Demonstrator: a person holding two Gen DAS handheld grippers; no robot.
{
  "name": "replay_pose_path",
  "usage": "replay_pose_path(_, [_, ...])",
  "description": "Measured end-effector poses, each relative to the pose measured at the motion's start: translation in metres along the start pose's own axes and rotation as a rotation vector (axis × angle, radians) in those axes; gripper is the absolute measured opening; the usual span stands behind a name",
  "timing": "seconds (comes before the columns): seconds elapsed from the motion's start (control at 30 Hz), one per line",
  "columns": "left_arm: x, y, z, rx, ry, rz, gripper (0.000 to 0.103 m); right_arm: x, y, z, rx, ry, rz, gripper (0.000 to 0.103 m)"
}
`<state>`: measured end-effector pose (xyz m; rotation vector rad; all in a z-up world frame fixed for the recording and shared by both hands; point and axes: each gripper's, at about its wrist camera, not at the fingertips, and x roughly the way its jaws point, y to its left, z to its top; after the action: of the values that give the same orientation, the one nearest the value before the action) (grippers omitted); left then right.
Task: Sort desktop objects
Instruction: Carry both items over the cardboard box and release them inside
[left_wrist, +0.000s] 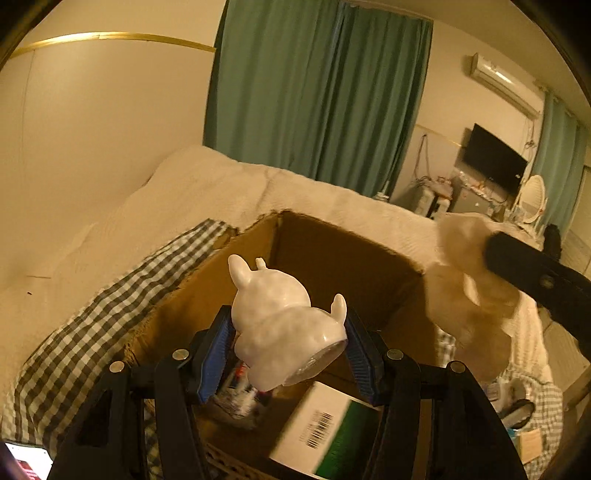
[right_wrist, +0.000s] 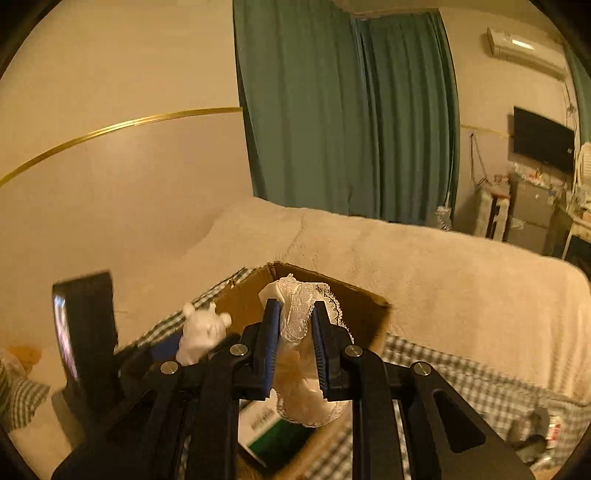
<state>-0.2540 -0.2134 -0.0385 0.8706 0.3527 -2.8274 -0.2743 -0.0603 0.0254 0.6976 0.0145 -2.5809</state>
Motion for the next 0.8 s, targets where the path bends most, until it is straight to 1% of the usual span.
replay_pose_path(0.13, [0.015,0.014,-0.003,-0.026,0.033,0.033,0.060,0.035,0.003,-0.001,-0.005,0.030,0.001,0.017])
replay_pose_path(0.17, [0.016,0.018,-0.003,-0.034,0.035,0.037,0.064,0.039,0.000,0.000,-0.003,0.035,0.004,0.017])
replay_pose_path(0.2, [0.016,0.021,-0.003,-0.043,0.032,0.039,0.075,0.043,0.000,-0.001,0.000,0.034,0.006,0.017])
replay_pose_path(0.23, [0.015,0.023,-0.003,-0.059,0.027,0.045,0.083,0.045,-0.001,-0.001,0.005,0.028,0.008,0.020])
replay_pose_path(0.27, [0.012,0.024,-0.003,-0.070,0.022,0.049,0.094,0.045,-0.001,0.000,0.007,0.024,0.009,0.042])
replay_pose_path(0.3, [0.009,0.023,-0.002,-0.077,0.012,0.049,0.096,0.041,-0.004,0.000,0.014,0.010,-0.007,0.060])
replay_pose_path(0.33, [0.006,0.021,-0.001,-0.074,0.004,0.046,0.096,0.038,-0.005,0.002,0.026,-0.015,-0.020,0.082])
replay_pose_path(0.37, [0.003,0.019,-0.001,-0.067,0.003,0.048,0.097,0.030,-0.008,0.002,0.039,-0.040,-0.029,0.083])
replay_pose_path(0.47, [-0.006,0.003,-0.002,-0.019,0.008,0.050,0.097,0.019,-0.016,0.006,0.039,-0.036,-0.048,0.083])
replay_pose_path(0.57, [-0.022,-0.020,-0.007,0.042,0.010,0.031,0.097,-0.008,-0.028,0.010,0.041,-0.050,-0.090,0.083])
replay_pose_path(0.73, [-0.061,-0.063,-0.019,0.144,-0.005,-0.027,0.100,-0.073,-0.068,0.009,0.099,-0.084,-0.141,0.083])
replay_pose_path(0.8, [-0.076,-0.079,-0.025,0.168,-0.007,-0.060,0.100,-0.100,-0.081,0.001,0.107,-0.089,-0.184,0.083])
